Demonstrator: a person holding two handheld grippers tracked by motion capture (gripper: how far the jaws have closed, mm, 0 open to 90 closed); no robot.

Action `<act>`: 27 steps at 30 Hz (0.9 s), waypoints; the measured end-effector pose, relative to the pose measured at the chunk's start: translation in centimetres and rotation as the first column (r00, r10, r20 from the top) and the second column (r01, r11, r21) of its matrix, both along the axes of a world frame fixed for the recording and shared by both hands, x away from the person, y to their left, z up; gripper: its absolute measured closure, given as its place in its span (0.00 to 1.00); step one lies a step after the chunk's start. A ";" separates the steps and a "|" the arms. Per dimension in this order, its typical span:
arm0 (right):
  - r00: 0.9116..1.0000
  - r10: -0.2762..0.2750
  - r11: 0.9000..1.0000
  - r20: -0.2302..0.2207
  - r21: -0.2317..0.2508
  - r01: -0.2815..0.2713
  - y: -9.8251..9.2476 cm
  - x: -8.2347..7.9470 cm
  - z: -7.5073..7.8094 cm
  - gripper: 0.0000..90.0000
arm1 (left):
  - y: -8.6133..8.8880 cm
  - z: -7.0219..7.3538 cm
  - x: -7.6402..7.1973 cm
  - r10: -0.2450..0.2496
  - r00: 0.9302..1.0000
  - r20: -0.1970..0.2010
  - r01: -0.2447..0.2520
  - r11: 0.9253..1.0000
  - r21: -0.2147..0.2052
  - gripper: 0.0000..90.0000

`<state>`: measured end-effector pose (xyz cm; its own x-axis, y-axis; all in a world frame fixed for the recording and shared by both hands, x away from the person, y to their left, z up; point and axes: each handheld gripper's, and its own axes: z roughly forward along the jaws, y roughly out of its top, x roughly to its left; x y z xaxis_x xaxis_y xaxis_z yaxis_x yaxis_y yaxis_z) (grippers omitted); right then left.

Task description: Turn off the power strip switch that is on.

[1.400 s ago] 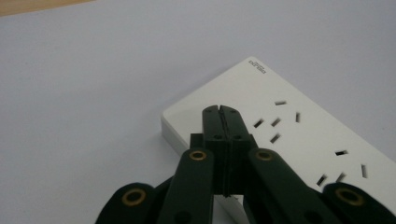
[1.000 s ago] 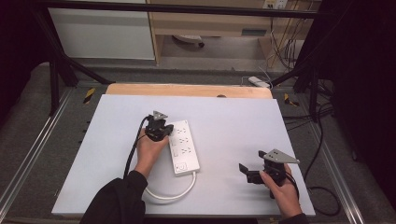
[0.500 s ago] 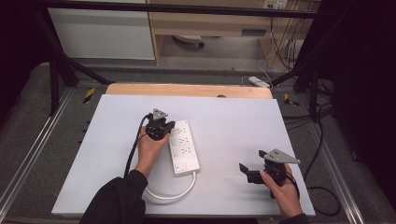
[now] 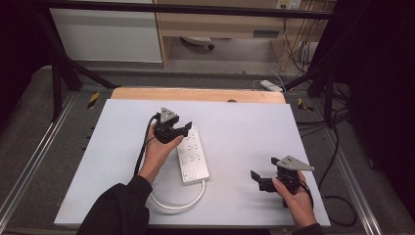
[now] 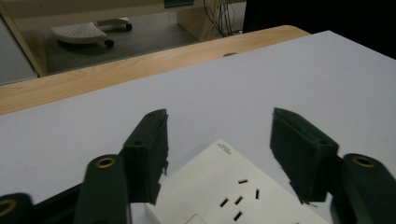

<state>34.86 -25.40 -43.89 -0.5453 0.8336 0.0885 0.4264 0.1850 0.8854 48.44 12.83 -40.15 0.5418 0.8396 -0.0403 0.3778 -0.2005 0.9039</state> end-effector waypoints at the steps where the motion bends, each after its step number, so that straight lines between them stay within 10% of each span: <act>1: 1.000 0.002 1.000 0.002 -0.001 -0.002 0.1 0.0 0.0 0.03 | 0.0 0.1 -0.1 -0.007 1.000 0.003 0.007 1.000 0.002 0.35; 7: 1.000 0.006 1.000 0.002 -0.012 -0.006 0.2 -0.1 0.0 0.03 | -0.1 1.0 -0.6 -0.025 1.000 0.009 0.026 0.999 -0.044 0.18; 27: 1.000 0.001 1.000 -0.005 -0.008 -0.001 0.2 -0.1 -0.1 0.03 | 4.0 3.8 -3.0 -0.008 0.998 0.056 0.013 0.995 -0.096 0.07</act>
<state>34.72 -25.25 -43.96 -0.5458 0.8337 0.0842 0.4304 0.1927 0.8818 45.44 16.88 -36.31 0.5544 0.8274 -0.0904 0.3250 -0.1152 0.9387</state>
